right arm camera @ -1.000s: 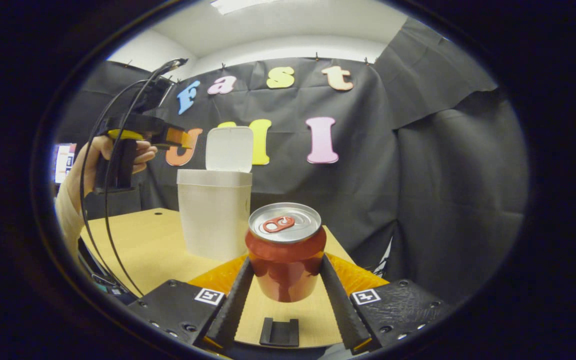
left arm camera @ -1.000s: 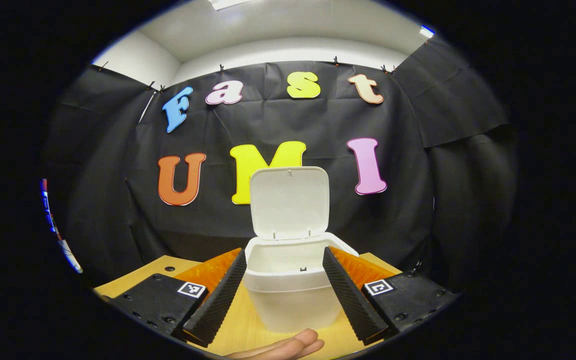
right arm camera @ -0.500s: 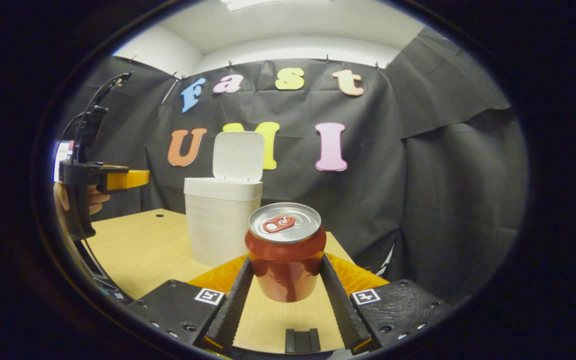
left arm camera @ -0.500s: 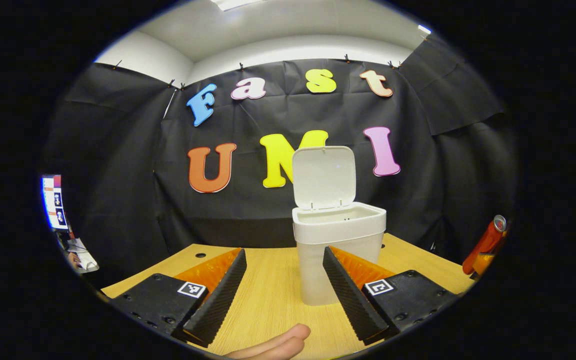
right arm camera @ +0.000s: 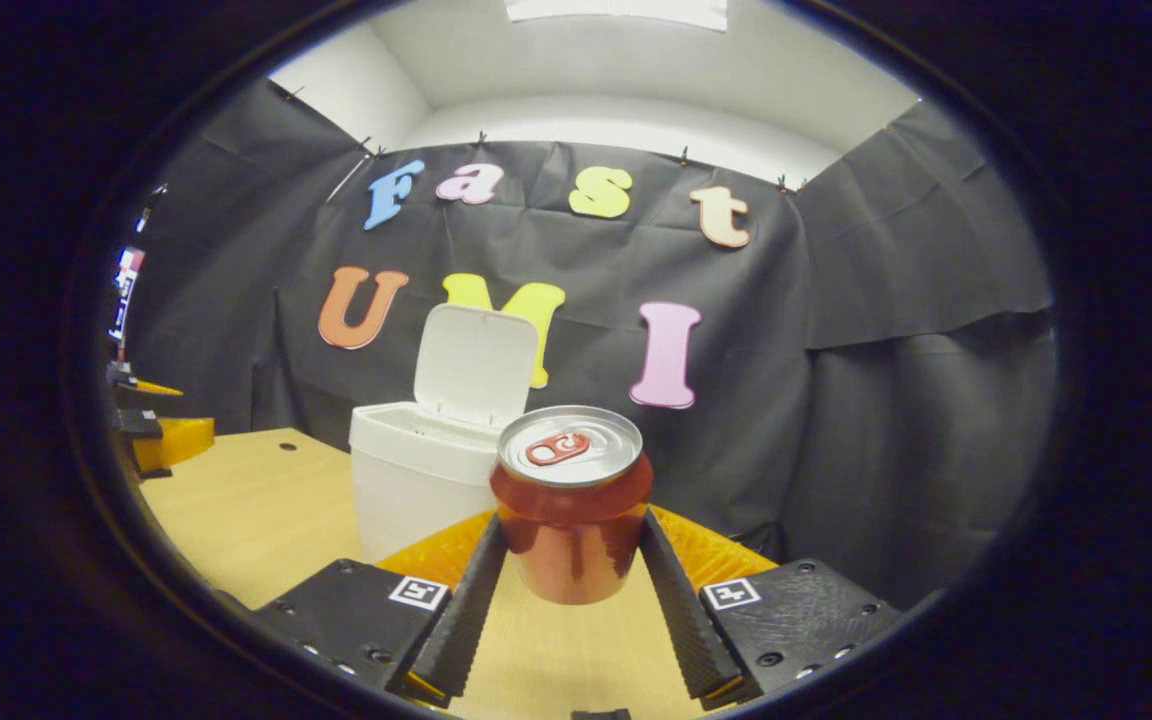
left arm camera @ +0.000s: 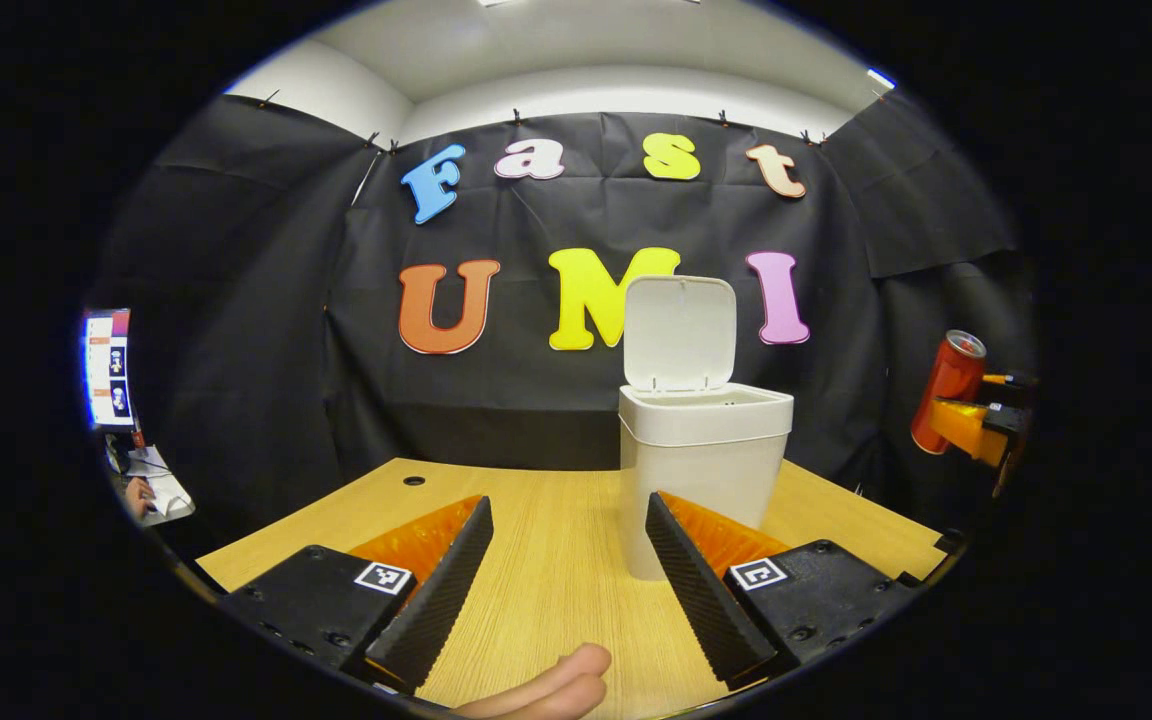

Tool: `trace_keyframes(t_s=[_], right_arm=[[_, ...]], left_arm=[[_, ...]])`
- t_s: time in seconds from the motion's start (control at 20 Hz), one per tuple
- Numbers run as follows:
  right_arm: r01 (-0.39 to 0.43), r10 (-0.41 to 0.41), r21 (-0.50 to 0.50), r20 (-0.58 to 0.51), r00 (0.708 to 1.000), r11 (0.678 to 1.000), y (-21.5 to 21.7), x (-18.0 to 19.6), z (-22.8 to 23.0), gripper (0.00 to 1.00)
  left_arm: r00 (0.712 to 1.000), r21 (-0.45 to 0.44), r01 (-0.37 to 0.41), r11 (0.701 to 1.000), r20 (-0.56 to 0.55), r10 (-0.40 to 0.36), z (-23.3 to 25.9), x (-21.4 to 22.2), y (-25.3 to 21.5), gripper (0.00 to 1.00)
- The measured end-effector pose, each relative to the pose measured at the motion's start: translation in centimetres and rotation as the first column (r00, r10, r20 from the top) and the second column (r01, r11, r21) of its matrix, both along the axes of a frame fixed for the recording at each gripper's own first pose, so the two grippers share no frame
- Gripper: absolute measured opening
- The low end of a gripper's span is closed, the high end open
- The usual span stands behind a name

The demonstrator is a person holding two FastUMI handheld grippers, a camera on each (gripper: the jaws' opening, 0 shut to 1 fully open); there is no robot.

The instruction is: Press the lid of the desktop garbage bin to open it, pick up the crumpled paper on the desktop and throw it into the bin, then pick up the pop can on the desktop and drop it into the bin, and finally close the garbage bin lid.

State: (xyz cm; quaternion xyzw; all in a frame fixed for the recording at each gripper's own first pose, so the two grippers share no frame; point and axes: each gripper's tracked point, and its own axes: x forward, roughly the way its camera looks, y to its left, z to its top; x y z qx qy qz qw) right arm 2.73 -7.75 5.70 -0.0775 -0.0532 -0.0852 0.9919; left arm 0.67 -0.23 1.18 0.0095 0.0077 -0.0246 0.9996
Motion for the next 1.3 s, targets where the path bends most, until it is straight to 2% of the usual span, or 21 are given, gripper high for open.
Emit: trace_keyframes(t_s=[0.2, 0.4, 0.55, 0.75, 0.9, 1.05, 1.3], right_arm=[[-0.064, 0.064, 0.000, 0.006, 0.998, 0.998, 3.9, 2.1, 3.2, 0.78], [-0.068, 0.069, -0.030, 0.050, 0.996, 0.997, 6.2, 5.2, 6.3, 0.77], [-0.083, 0.084, -0.029, 0.034, 0.996, 0.996, 7.8, 7.7, 7.7, 0.77], [-0.124, 0.124, 0.020, 0.008, 0.992, 0.992, 9.9, 11.4, 10.2, 0.77], [-0.133, 0.133, 0.001, 0.009, 0.991, 0.991, 11.5, 13.8, 12.5, 0.77], [-0.145, 0.145, 0.014, -0.038, 0.989, 0.989, 13.4, 16.5, 12.6, 0.77], [-0.120, 0.119, -0.011, -0.091, 0.989, 0.993, 14.9, 20.4, 12.2, 0.78]], left_arm=[[0.999, 0.019, -0.022, 1.000, -0.028, 0.022, -0.7, -0.1, 1.1, 0.99], [0.999, 0.016, -0.026, 1.000, -0.045, 0.026, -1.0, -0.2, 1.4, 0.99], [0.999, 0.025, -0.012, 1.000, -0.043, 0.013, -1.0, -0.2, 1.3, 0.99], [0.999, 0.015, -0.012, 1.000, -0.040, 0.012, -0.8, -0.6, 1.5, 0.99], [0.999, 0.010, -0.012, 1.000, -0.034, 0.013, -0.6, -0.7, 1.7, 1.00], [0.999, 0.010, -0.009, 1.000, -0.042, 0.009, -0.7, -0.9, 1.5, 0.99], [1.000, 0.010, -0.001, 1.000, -0.011, 0.001, 0.3, -1.6, 1.7, 0.99]])
